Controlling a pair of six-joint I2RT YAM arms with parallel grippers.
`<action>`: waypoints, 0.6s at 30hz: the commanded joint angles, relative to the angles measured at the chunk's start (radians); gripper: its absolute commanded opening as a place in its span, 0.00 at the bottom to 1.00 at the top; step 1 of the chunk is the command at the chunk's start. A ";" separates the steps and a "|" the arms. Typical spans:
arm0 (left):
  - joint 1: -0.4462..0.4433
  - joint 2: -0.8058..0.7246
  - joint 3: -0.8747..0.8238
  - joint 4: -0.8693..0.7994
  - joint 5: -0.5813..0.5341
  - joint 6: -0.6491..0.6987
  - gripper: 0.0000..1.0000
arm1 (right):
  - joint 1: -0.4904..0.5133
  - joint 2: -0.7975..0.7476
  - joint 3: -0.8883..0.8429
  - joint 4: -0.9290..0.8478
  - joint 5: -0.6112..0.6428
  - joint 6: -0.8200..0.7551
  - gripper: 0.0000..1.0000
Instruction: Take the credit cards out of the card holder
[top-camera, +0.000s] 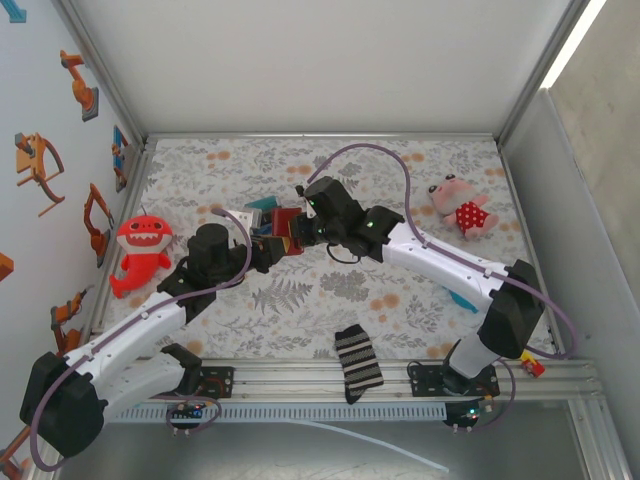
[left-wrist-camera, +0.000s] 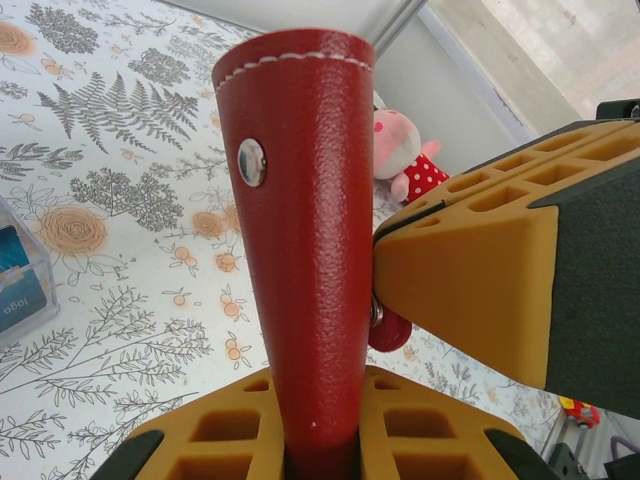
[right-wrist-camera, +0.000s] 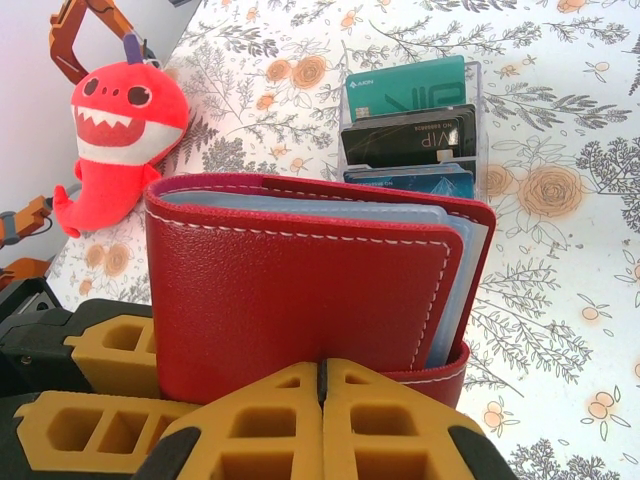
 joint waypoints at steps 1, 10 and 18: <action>-0.001 -0.030 0.010 0.061 -0.027 -0.016 0.00 | -0.008 -0.021 -0.027 -0.049 0.052 -0.021 0.00; -0.001 -0.030 0.009 0.067 -0.028 -0.018 0.00 | -0.008 -0.047 -0.050 -0.048 0.075 -0.022 0.00; 0.000 -0.030 0.011 0.067 -0.037 -0.023 0.00 | -0.008 -0.065 -0.061 -0.048 0.083 -0.024 0.00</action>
